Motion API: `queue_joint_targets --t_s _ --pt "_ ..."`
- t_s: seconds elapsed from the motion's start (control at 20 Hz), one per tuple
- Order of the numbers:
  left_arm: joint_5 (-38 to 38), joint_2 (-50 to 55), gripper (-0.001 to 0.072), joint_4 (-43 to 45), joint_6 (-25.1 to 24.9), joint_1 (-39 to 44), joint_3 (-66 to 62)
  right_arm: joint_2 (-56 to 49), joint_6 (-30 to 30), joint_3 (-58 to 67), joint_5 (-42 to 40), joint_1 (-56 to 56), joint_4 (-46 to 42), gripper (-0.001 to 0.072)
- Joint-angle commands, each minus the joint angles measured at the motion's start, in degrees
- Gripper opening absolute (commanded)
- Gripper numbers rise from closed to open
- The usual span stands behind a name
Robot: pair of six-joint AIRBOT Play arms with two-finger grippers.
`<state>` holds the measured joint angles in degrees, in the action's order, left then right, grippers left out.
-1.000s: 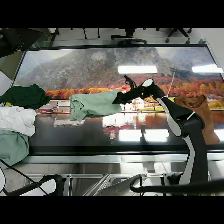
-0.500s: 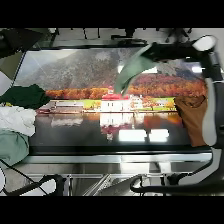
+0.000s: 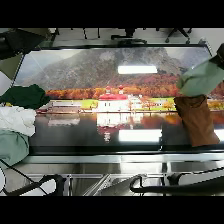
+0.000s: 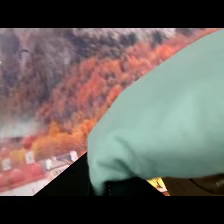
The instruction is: Fold the shirts.
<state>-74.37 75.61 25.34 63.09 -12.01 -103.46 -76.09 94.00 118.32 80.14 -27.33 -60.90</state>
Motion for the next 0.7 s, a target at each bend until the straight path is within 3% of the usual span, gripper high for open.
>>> queue_joint_targets --t_s 0.0,0.15,0.3,0.65 --pt "-1.8 0.0 0.0012 0.0 0.0 0.0 0.0 0.9 7.1 -1.9 12.3 -2.2 -11.6 0.0017" --pt "-3.0 0.0 0.0011 0.0 0.0 0.0 0.0 3.3 13.1 -2.0 18.6 -2.2 -19.6 0.0017" --pt "-3.3 0.0 0.0012 0.0 -0.1 0.0 0.0 4.9 14.1 -2.1 25.5 -2.2 -23.2 0.0018" --pt "-3.3 0.2 0.0012 0.2 -0.1 0.8 0.0 7.8 16.5 -14.7 25.4 -2.2 -26.4 0.0019"
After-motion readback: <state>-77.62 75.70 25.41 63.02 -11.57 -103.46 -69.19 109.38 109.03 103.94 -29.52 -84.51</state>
